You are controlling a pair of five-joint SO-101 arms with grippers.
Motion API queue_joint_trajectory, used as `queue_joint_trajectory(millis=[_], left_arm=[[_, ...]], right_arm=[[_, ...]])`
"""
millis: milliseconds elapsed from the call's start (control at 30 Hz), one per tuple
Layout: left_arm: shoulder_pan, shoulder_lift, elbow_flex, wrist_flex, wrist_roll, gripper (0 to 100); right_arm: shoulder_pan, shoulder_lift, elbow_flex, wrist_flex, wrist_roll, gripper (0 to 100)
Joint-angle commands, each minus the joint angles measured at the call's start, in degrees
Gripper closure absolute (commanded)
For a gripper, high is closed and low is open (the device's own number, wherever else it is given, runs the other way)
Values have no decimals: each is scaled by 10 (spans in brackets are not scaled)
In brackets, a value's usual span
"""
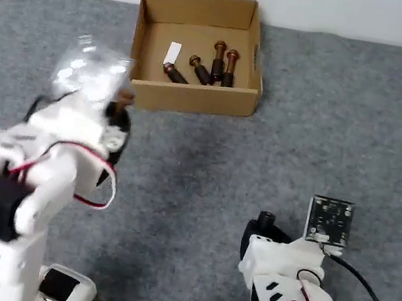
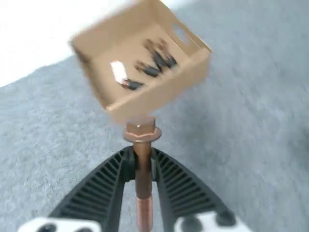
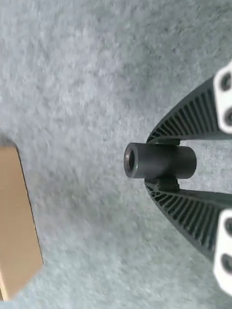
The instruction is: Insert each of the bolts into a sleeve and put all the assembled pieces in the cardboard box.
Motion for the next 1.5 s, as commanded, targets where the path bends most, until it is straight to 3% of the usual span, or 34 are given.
queue_joint_trajectory(millis=[0, 333, 433, 567, 733, 967, 1367, 1467], left_arm=[[-39, -105, 118, -88, 41, 995], [-38, -388, 409, -230, 64, 995], [-38, -463, 465, -233, 65, 995], [-37, -545, 509, -233, 66, 995], [-33, -544, 499, -236, 151, 995], [93, -544, 469, -237, 286, 995], [120, -543, 469, -237, 309, 995], [155, -543, 467, -237, 331, 995]], right_arm=[[-40, 2, -4, -15, 6, 991], [-95, -2, 4, -43, 9, 991], [-105, 0, 4, -57, 10, 991], [-190, -1, 4, -60, 10, 991], [-276, 3, 6, -109, 11, 991], [-337, -2, 39, -190, 111, 991], [-366, 2, 51, -257, 191, 991], [-367, 3, 55, -260, 195, 991]])
